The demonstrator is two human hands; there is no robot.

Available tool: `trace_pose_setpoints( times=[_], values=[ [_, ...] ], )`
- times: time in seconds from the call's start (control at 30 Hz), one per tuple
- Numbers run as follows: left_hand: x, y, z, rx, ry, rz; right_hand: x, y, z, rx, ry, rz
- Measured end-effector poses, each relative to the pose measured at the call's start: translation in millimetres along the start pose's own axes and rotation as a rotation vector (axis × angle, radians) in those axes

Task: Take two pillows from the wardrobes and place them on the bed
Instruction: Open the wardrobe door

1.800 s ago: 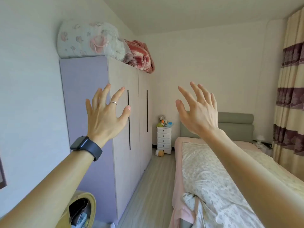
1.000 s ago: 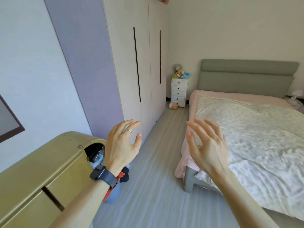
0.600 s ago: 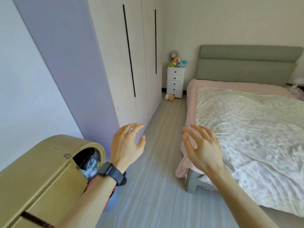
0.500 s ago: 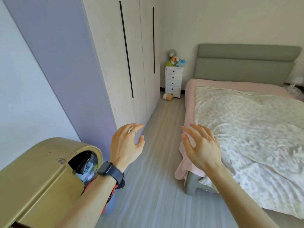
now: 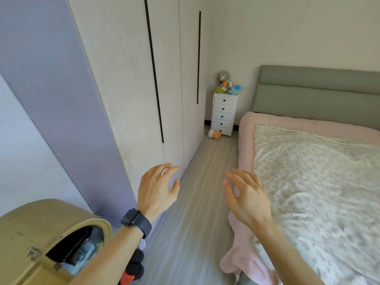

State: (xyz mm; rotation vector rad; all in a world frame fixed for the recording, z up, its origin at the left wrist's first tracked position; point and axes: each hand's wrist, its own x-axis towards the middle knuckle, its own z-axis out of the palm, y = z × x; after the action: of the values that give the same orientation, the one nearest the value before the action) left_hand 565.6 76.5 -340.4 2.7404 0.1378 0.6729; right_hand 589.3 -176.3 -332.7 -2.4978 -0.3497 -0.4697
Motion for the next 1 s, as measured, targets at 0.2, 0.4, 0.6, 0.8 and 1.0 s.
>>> trace_pose_setpoints(
  times=[0.2, 0.4, 0.6, 0.8, 1.0],
  values=[
    [117.6, -4.4, 41.5, 0.006, 0.004, -0.070, 127.1, 29.0, 37.3, 0.028, -0.037, -0.030],
    [211.1, -30.7, 70.2, 0.037, 0.076, -0.127, 240.7, 34.0, 81.9, 0.060, -0.113, -0.081],
    [314.6, -75.6, 94.0, 0.130, 0.173, -0.135, 353.7, 21.2, 148.4, 0.090, -0.168, -0.166],
    [432.3, -114.4, 83.8, 0.201, 0.314, -0.087, 483.5, -19.5, 202.2, 0.160, -0.158, -0.281],
    [530.4, -127.2, 51.7, 0.391, 0.541, -0.021, 596.0, -60.0, 234.1, 0.266, -0.087, -0.430]
  ],
)
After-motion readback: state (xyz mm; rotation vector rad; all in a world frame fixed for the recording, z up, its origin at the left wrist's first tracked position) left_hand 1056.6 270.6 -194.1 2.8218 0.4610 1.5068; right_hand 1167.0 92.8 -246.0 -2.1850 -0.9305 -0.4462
